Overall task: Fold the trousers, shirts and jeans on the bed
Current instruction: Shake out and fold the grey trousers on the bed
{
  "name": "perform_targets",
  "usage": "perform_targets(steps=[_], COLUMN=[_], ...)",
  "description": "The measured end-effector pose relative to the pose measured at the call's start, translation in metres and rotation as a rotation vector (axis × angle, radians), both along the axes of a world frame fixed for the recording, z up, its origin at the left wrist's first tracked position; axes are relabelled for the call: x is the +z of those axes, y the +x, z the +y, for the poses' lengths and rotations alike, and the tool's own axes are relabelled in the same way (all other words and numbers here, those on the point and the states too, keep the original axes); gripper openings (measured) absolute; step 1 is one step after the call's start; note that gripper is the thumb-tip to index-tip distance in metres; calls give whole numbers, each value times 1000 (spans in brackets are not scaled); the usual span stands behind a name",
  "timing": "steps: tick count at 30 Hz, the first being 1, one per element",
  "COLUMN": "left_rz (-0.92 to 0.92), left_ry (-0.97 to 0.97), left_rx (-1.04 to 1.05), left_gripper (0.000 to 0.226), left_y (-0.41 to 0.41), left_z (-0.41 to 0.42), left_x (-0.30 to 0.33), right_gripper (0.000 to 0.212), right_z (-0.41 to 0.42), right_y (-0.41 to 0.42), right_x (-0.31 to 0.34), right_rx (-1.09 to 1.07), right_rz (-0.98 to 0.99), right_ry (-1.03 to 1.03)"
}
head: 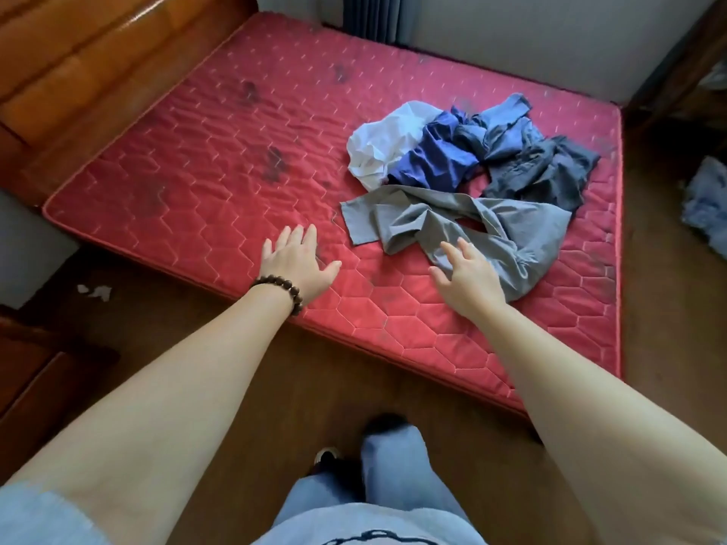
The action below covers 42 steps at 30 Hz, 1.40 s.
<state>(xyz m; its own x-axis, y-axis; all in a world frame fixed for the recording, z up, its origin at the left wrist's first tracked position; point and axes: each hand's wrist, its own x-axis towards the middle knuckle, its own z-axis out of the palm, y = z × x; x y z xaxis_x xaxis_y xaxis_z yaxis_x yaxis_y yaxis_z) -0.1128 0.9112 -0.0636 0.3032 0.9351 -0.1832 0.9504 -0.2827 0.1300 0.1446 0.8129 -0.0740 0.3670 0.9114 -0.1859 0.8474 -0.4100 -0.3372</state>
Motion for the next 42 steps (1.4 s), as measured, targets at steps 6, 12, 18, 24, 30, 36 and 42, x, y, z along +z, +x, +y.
perform_targets(steps=[6, 12, 18, 24, 30, 36, 42], left_rz=[13, 47, 30, 32, 35, 73, 100], left_ry=[-33, -41, -58, -77, -90, -139, -217], left_rx=[-107, -202, -245, -260, -334, -500, -703], left_gripper=[81, 81, 82, 82, 81, 81, 83], left_y=[45, 105, 175, 214, 241, 287, 354], left_z=[61, 129, 200, 244, 271, 272, 253], left_x=[-26, -40, -39, -44, -58, -111, -200], right_gripper=[58, 59, 58, 58, 58, 59, 79], right_z=[28, 75, 134, 177, 194, 163, 119], right_y=[37, 85, 141, 175, 196, 223, 269], right_x=[-19, -41, -44, -43, -57, -107, -194], right_rx=[-100, -189, -221, -206, -260, -430, -714], right_rz=[-21, 0, -2, -15, 2, 30, 109], right_ry=[-42, -61, -81, -110, -129, -153, -249])
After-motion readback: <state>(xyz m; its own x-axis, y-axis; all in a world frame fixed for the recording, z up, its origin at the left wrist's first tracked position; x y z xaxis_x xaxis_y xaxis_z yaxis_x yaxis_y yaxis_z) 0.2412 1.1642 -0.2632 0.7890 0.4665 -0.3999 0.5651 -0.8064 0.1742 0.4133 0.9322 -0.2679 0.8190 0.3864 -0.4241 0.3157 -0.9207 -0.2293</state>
